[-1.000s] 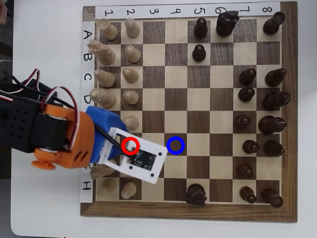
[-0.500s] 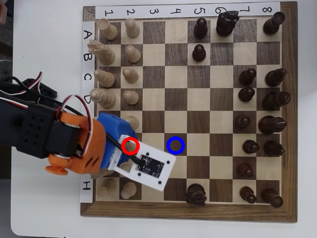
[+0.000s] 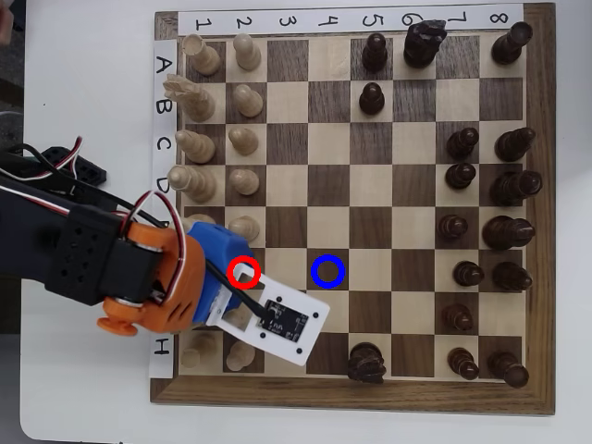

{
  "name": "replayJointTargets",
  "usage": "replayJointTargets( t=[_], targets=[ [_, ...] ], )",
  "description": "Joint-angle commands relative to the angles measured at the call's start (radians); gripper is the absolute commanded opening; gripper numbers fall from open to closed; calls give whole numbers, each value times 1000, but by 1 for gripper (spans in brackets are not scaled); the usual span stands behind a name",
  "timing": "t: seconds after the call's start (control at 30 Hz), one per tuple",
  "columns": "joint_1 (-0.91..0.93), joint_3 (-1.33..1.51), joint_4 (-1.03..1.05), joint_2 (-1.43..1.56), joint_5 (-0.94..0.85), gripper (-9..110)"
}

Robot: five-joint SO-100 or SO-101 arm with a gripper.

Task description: Move the piece to destination

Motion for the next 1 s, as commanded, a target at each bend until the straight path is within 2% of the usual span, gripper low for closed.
replayJointTargets(
  t=[0.0, 0.97],
  targets=[
    [28, -3, -52, -2, 77, 14],
    [17, 78, -138, -57, 81, 14]
  ],
)
